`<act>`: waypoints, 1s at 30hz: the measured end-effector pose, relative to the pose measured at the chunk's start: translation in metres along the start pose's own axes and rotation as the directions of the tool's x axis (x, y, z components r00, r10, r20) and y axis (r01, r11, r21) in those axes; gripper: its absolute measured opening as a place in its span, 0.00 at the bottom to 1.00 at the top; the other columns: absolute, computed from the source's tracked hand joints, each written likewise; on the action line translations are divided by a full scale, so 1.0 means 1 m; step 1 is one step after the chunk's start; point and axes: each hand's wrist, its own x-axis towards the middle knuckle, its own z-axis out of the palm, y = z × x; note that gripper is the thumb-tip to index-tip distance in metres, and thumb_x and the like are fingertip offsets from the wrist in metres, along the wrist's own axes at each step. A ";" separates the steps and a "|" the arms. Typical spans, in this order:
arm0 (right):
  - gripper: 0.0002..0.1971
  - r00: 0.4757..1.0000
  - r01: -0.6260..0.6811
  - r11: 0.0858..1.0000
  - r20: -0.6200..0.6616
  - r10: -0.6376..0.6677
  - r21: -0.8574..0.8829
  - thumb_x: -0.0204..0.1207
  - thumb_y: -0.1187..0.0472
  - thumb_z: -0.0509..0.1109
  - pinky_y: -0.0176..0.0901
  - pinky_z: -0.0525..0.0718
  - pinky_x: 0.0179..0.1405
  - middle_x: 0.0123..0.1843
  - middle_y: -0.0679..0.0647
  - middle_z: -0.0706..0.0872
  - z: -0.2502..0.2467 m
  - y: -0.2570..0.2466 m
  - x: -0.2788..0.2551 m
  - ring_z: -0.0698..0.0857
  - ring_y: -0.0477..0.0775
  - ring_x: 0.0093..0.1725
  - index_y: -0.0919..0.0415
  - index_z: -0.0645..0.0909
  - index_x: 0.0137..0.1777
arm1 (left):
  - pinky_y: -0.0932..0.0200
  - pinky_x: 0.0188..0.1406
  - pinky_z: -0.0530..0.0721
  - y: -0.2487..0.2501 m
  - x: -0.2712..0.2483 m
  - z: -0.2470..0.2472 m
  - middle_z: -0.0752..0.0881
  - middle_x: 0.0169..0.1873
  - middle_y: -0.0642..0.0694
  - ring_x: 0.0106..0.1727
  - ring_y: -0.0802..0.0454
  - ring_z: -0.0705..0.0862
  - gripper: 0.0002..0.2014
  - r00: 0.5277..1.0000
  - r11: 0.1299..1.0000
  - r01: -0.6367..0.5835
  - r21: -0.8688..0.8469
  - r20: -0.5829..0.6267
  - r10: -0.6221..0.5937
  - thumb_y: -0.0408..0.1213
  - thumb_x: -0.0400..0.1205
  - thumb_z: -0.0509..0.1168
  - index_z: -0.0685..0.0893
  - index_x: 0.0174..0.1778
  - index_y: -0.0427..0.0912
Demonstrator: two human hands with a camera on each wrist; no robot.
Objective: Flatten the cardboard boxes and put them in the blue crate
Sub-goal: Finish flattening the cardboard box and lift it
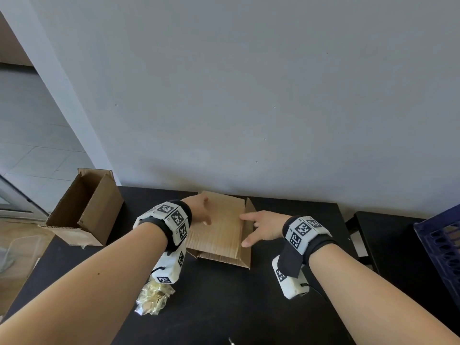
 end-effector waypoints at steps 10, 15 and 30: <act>0.30 0.999 0.021 0.978 0.048 -0.012 -0.209 0.82 0.68 0.58 0.46 0.57 0.81 0.86 0.49 0.47 0.029 -0.006 0.048 0.51 0.55 0.85 0.50 0.59 0.82 | 0.50 0.61 0.81 -0.031 0.021 0.008 0.68 0.76 0.38 0.69 0.39 0.76 0.34 0.995 0.995 0.098 0.015 0.021 -0.099 0.36 0.81 0.66 0.57 0.82 0.43; 0.29 0.998 -0.069 0.987 -0.018 0.067 -0.144 0.76 0.71 0.55 0.55 0.70 0.75 0.81 0.46 0.65 0.033 -0.003 0.070 0.64 0.56 0.79 0.50 0.70 0.77 | 0.46 0.63 0.82 -0.040 0.040 0.009 0.63 0.74 0.35 0.64 0.35 0.79 0.33 0.984 0.984 0.176 0.004 0.006 -0.176 0.38 0.79 0.67 0.63 0.80 0.47; 0.21 0.918 0.017 0.954 -0.384 0.103 0.298 0.79 0.68 0.57 0.36 0.72 0.61 0.64 0.48 0.86 0.029 0.009 0.072 0.81 0.52 0.67 0.47 0.90 0.43 | 0.47 0.50 0.87 -0.063 0.062 0.007 0.79 0.59 0.39 0.55 0.42 0.81 0.22 0.956 0.898 0.221 -0.380 -0.099 -0.277 0.38 0.79 0.66 0.71 0.69 0.39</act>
